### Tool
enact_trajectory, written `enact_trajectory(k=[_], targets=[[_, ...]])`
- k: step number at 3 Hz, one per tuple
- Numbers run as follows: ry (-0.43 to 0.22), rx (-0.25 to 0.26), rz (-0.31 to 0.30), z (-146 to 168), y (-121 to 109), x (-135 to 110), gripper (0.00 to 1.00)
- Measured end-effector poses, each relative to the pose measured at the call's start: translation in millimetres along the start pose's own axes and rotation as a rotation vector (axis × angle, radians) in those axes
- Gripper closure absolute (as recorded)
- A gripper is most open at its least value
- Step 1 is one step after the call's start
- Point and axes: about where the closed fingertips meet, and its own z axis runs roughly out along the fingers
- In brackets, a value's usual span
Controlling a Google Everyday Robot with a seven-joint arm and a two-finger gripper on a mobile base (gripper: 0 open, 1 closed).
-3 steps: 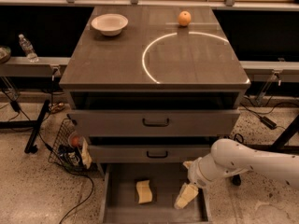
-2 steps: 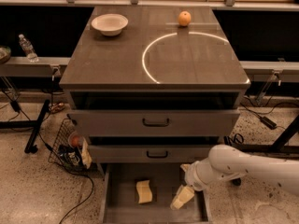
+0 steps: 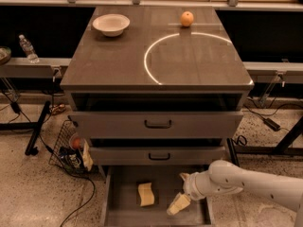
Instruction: Pick sponge from bottom drawer and place on counter
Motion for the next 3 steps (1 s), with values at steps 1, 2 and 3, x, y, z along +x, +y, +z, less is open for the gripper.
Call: enact_trajectory(k=[1,2,3], targets=[[-0.084,-0.014,0.001,58.2,-12.4,7.3,0.0],[-0.134,-0.032,0.015,100.2,-23.4,10.8,0.0],[-0.139,-0.031,0.026,108.8,-25.4,15.0,0.0]])
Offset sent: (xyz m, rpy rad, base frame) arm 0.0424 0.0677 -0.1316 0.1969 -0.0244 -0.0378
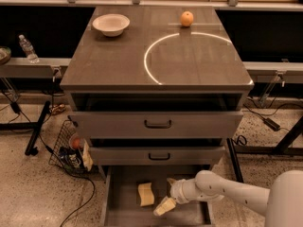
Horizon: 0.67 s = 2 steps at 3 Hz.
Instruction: Pick sponge from bottom drawer and place on counter
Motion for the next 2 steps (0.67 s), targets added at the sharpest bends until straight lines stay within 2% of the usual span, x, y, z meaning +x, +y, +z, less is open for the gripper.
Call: enact_trajectory(k=[1,2], targets=[[0.012,0.017,-0.007,24.6,1.4,3.8,0.0],[0.007,0.066,-0.009,62.4,-2.1,16.9,0.0]])
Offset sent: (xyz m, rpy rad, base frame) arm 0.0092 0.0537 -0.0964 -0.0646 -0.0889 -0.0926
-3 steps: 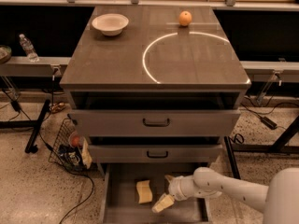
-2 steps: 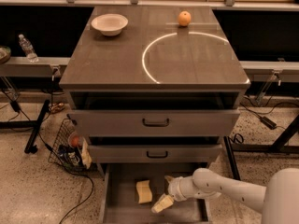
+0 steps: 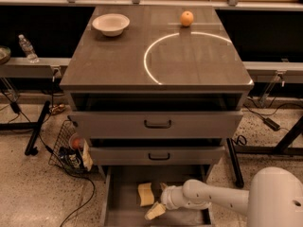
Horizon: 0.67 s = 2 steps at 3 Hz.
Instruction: Pick sponge from bottom drawer and place on counter
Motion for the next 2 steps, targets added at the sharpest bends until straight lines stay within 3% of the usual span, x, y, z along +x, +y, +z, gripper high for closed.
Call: enact_trajectory(k=[2], targets=[[-0.006,0.076,0.022,62.6,-17.3,19.4,0.0]])
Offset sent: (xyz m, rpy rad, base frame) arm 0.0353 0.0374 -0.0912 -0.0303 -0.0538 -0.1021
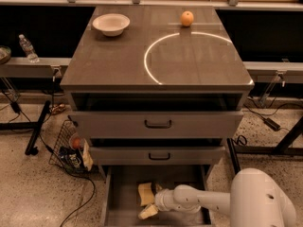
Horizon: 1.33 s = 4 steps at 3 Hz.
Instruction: Pick sponge from bottom drawer and place on counter
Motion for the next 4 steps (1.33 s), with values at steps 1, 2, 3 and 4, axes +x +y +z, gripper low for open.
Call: enact_trajectory(k=[1,2,3,4], targets=[[-0.018,0.034,0.018,18.4,-11.9,5.4,0.0],[-0.034,0.053,0.032,34.2,-19.5,7.1,0.21],[-0.041,0.061,0.037,39.6,-22.2,6.8,0.45],[-0.044,0.08,0.015,33.0,-22.0,-1.6,0.68]])
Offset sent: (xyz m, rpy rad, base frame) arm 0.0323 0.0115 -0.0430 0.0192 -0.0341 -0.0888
